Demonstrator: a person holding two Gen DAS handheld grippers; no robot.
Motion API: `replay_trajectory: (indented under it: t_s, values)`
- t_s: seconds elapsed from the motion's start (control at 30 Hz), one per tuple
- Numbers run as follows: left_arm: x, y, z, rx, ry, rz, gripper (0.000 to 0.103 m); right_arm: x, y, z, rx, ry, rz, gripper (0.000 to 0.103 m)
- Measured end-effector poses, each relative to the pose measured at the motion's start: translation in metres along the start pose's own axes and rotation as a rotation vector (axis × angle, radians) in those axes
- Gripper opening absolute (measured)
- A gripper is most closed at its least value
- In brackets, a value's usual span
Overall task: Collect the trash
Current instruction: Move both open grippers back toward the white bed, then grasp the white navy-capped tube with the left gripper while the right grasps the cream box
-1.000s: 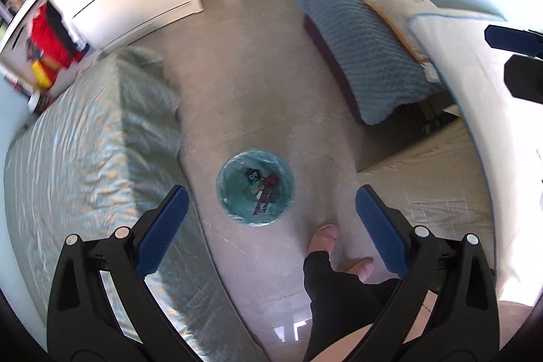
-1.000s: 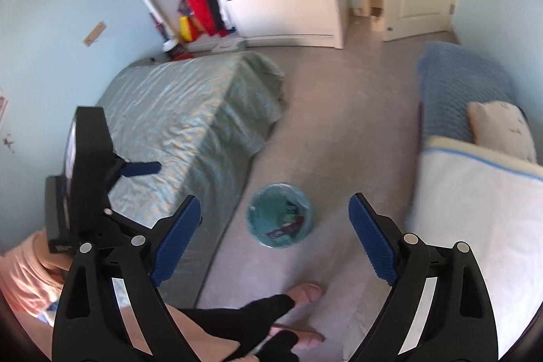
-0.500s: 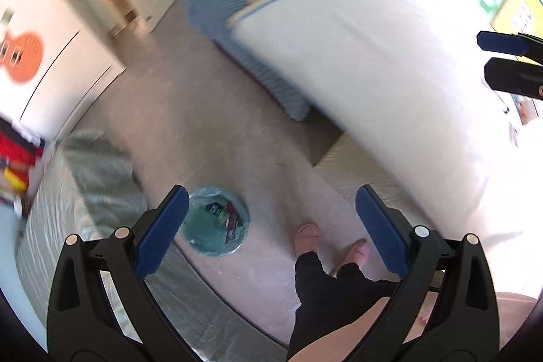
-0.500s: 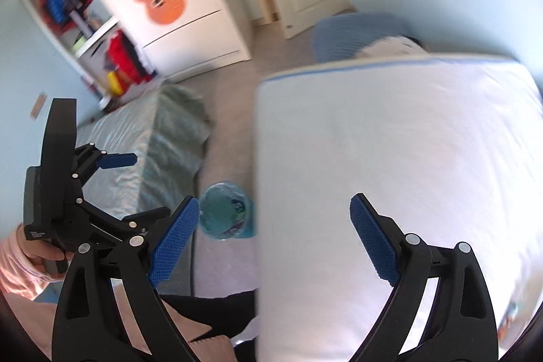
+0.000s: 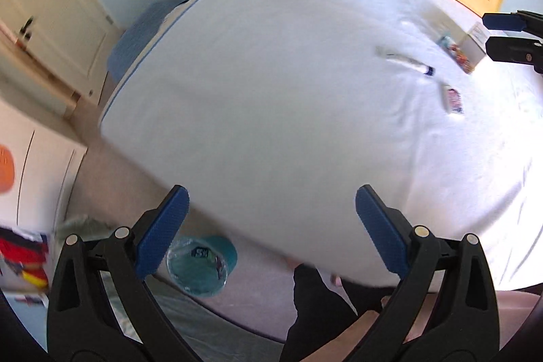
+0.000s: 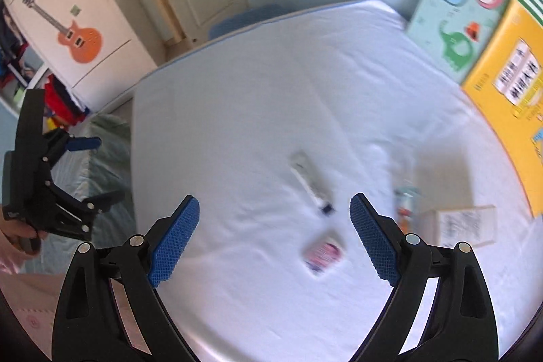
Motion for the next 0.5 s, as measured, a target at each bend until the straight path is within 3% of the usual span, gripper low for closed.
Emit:
replay_trajectory:
  t_s: [0.23,0.5]
  values:
    - [0.063,-0.007,-0.02,0.003,-0.147,0.011,0.096,0.051,0.024,0.041,-0.025,-0.04,0.067,0.09]
    - [0.115,-0.02,-0.044,0.028,-0.363,-0.005,0.096,0.091,0.027,0.074,-0.097,0.07,0.079,0.091]
Point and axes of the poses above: each gripper's, at about its wrist camera, not at the fingertips, and y roughly against the way its jaws point, x to its right, z to its underside, the point moved 3 cm from there along -y, roughly the way its jaws point, and after that the axes turned 14 degrees about y, right-handed, at the moved point
